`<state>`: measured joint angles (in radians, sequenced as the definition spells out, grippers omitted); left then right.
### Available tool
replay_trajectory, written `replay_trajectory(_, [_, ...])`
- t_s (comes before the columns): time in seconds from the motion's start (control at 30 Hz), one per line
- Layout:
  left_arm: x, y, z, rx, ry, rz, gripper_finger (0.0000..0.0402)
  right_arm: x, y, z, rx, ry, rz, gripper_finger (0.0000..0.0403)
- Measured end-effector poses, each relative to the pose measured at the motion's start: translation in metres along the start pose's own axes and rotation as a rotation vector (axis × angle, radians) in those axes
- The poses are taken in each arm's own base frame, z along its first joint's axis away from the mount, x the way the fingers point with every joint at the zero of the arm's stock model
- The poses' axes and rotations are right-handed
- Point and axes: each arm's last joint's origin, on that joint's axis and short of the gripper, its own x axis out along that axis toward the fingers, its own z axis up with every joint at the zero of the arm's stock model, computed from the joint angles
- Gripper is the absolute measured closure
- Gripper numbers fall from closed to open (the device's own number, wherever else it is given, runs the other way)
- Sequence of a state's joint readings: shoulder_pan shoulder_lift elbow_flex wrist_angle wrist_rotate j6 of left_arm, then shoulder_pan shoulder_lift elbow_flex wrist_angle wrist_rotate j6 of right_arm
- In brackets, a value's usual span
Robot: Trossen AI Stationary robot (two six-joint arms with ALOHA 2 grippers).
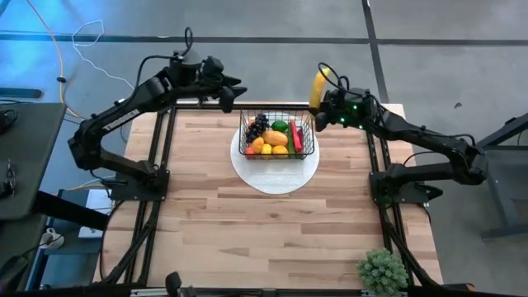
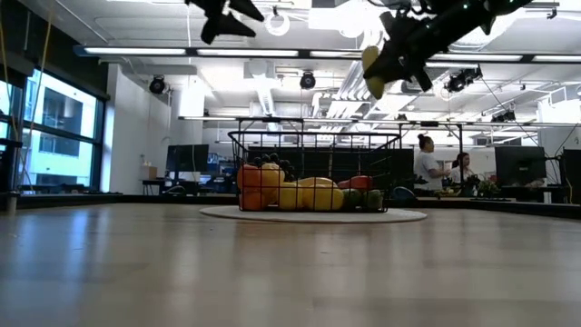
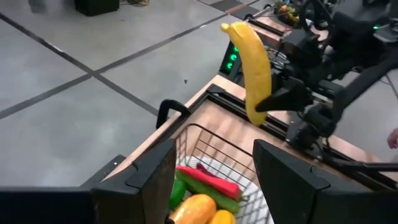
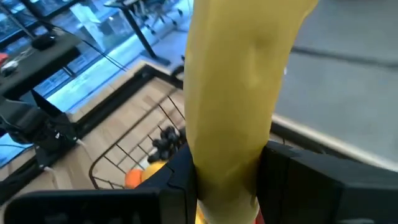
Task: Build produce basket
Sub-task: Put the yellow banana into the black wire basket
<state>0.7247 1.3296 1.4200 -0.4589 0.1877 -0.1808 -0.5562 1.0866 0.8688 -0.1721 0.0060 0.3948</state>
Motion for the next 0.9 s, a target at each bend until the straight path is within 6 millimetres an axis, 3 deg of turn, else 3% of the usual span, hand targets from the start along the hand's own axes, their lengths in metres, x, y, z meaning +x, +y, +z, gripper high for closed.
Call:
replay_trajectory(0.2, [-0.024, -0.011, 0.003, 0.014, -0.029, -0.025, 0.0200, 0.008, 0.015, -0.002, -0.084, -0.048, 0.014, 0.0317])
replay_trajectory(0.4, [-0.037, -0.012, 0.005, 0.016, -0.054, 0.021, 0.0200, 0.038, 0.020, -0.024, -0.056, 0.076, -0.002, 0.0317])
replay_trajectory(0.57, [-0.037, -0.011, 0.002, 0.037, -0.021, 0.049, 0.0200, 0.061, 0.024, -0.045, -0.035, 0.183, -0.017, 0.0317])
replay_trajectory(0.9, [-0.037, -0.009, 0.000, 0.075, -0.008, 0.106, 0.0200, 0.083, 0.018, -0.076, 0.022, 0.369, -0.089, 0.0317])
